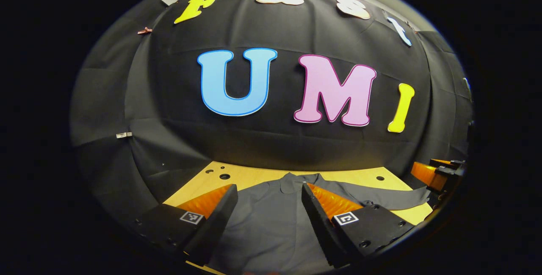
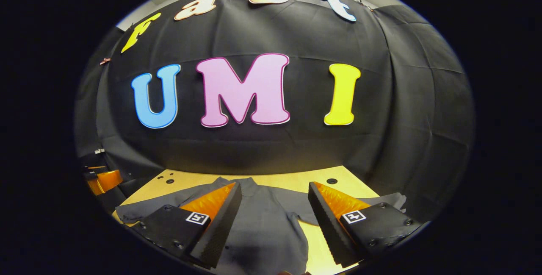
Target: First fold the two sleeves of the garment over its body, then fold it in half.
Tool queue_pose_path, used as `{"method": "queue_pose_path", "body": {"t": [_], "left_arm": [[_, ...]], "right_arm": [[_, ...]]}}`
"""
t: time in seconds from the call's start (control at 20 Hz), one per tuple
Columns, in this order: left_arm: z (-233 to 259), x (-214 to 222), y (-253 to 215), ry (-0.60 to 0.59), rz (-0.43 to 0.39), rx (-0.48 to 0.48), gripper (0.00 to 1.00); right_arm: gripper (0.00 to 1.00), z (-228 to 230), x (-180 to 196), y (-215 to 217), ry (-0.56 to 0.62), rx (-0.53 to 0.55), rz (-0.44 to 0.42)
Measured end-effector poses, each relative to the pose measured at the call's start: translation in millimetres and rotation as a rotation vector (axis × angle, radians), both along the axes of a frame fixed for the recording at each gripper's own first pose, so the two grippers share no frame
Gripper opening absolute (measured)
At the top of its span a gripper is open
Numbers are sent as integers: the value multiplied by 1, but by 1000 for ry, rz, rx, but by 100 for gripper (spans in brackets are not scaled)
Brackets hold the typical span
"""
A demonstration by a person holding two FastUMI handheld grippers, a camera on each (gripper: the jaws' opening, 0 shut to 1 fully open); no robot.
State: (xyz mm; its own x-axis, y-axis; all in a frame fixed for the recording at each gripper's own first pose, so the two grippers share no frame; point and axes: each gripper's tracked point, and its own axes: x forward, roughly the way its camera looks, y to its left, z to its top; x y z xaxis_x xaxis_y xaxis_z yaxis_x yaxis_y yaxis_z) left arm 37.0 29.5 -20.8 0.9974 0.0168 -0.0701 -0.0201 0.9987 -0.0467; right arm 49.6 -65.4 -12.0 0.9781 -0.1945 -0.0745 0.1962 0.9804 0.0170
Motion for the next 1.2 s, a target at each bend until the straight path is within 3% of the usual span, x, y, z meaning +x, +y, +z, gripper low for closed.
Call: {"method": "queue_pose_path", "body": {"t": [0.45,0.75,1.2], "left_arm": [[-8,10,-3,35,-15,42,96],[-15,10,-3,74,-13,76,96],[-49,6,-15,183,14,85,96]], "right_arm": [[97,-30,18,-109,103,93,-214],[98,-69,2,-192,157,208,-428],[99,-123,-20,-294,254,231,-565]]}}
